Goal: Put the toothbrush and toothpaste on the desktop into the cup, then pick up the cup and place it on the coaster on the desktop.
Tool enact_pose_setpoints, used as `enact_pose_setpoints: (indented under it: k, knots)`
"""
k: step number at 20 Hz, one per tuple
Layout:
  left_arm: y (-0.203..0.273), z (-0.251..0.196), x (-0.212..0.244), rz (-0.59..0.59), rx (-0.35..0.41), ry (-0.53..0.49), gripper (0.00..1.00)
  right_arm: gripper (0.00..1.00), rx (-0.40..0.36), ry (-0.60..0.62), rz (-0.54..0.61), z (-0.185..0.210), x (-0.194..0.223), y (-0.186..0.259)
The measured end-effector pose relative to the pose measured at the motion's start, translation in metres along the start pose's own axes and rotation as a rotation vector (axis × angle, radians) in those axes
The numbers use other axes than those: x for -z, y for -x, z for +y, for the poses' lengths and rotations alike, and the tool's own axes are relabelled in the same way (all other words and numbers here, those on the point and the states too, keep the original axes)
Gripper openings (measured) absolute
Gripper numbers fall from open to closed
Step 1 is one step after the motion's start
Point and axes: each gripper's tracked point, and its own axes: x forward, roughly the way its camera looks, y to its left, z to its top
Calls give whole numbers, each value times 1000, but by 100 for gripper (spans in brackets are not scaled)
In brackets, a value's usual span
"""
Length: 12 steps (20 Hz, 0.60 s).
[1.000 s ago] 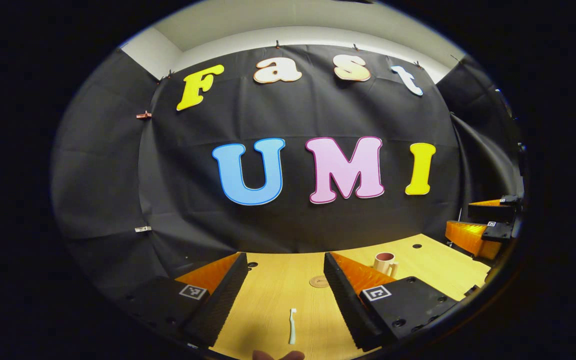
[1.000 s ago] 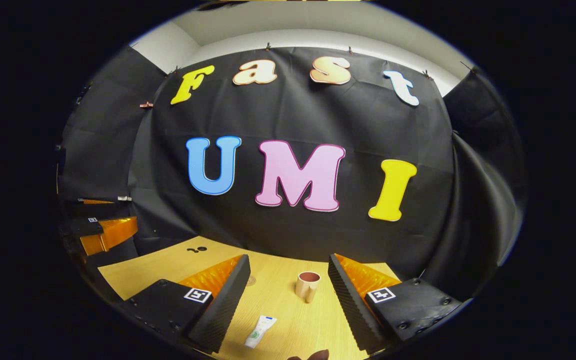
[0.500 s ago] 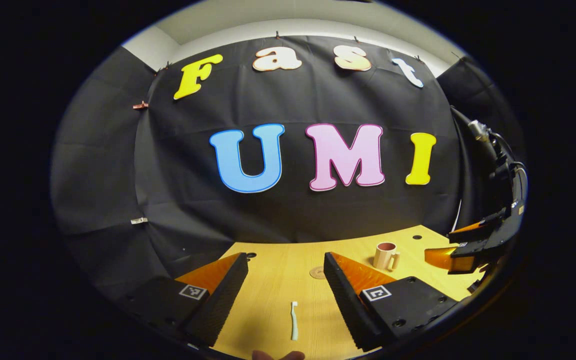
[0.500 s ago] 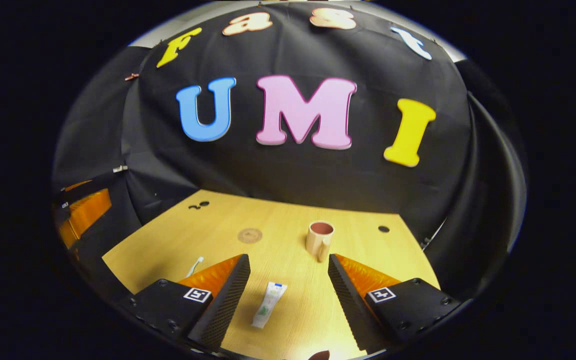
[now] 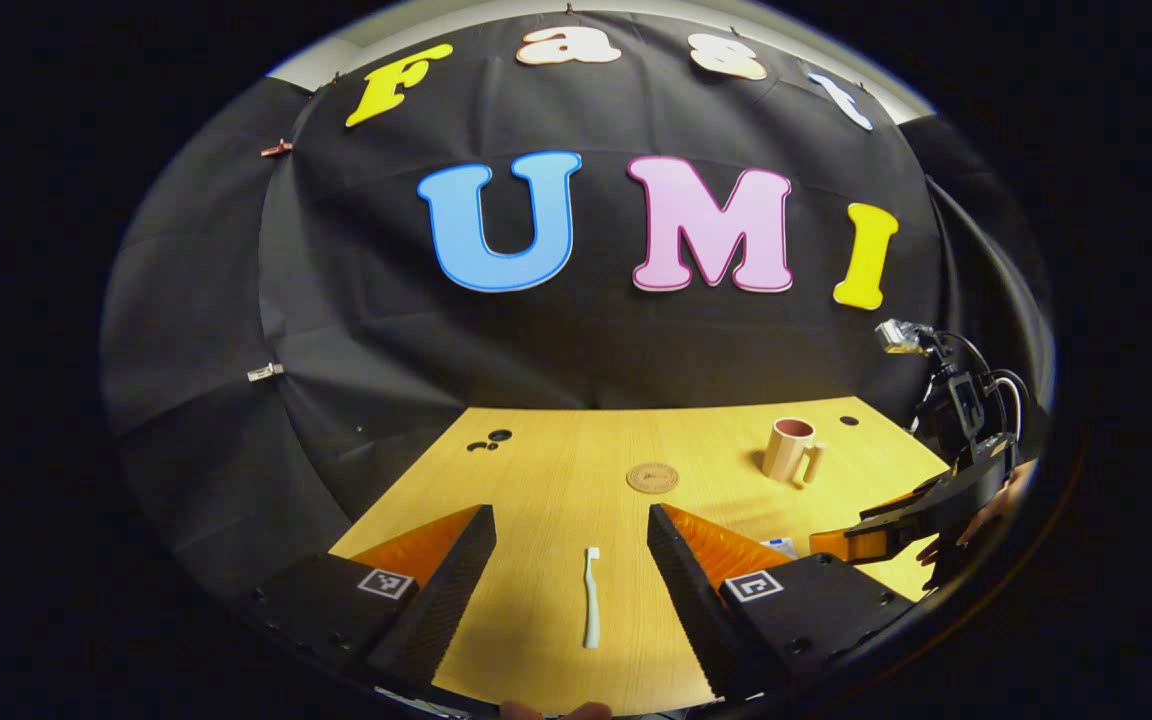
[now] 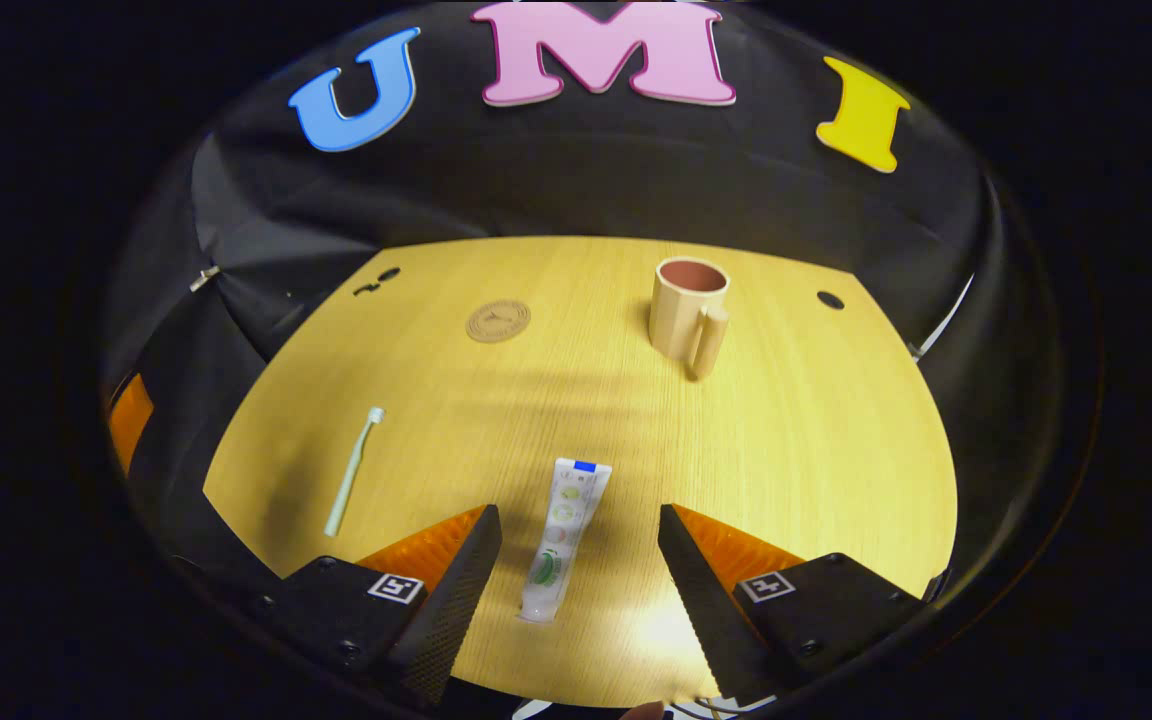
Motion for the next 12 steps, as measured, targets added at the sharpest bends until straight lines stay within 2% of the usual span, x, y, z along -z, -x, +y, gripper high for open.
enact_pose_setpoints:
  k: [4,8,12]
  knots:
    - [-15,5,18,29,-22,5,97,98,-13,-59,141,4,26,-42]
    - [-21,7,33,49,-37,-5,97,100,6,-76,223,2,37,-65]
    - [-31,5,46,80,-39,-6,97,95,17,-85,300,7,50,-76]
